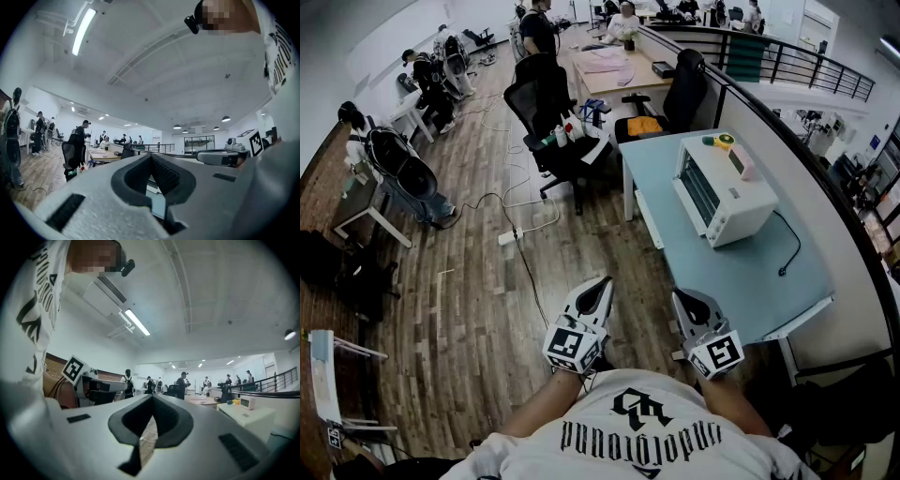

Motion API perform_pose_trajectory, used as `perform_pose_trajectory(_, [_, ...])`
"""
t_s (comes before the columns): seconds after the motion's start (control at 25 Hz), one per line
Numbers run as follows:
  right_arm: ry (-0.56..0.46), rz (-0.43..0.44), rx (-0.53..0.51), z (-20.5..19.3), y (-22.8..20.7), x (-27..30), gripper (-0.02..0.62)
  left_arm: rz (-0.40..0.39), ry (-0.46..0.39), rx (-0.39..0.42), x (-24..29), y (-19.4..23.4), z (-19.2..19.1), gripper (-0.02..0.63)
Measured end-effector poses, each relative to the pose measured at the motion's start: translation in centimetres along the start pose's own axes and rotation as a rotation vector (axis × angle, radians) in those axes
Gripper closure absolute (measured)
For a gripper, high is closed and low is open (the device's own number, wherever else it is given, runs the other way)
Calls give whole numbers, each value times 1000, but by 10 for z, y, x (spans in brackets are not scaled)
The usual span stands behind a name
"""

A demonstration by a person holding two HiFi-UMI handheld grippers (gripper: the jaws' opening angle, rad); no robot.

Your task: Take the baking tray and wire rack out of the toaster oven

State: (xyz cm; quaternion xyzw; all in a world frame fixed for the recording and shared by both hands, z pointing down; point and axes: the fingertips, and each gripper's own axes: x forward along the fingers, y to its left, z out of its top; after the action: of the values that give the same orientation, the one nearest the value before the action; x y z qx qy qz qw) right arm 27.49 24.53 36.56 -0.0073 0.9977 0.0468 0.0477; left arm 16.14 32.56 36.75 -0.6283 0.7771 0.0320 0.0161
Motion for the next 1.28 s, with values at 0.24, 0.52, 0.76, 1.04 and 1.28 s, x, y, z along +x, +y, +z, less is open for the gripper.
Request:
perform_pose_trajectory(0.24, [6,-8,5,-3,1,1,594,-8,0,8,-1,1,0,600])
perform_pose_trajectory(0.52, [14,-15,12,-5,1,5,594,-23,3,5,0,4,1,600])
perform_pose_trajectory(0.76, [22,-12,22,-9,4,15,594,-36,6,-6,1,13,-2,598])
perform_pose_trajectory(1.04, [36,-2,49,-19,2,36,591,-42,14,-17,7,29,-9,597])
perform_pose_trajectory(1.28, [52,-9,69,-29,-3,61,568,-50,21,-34,14,52,-18,567])
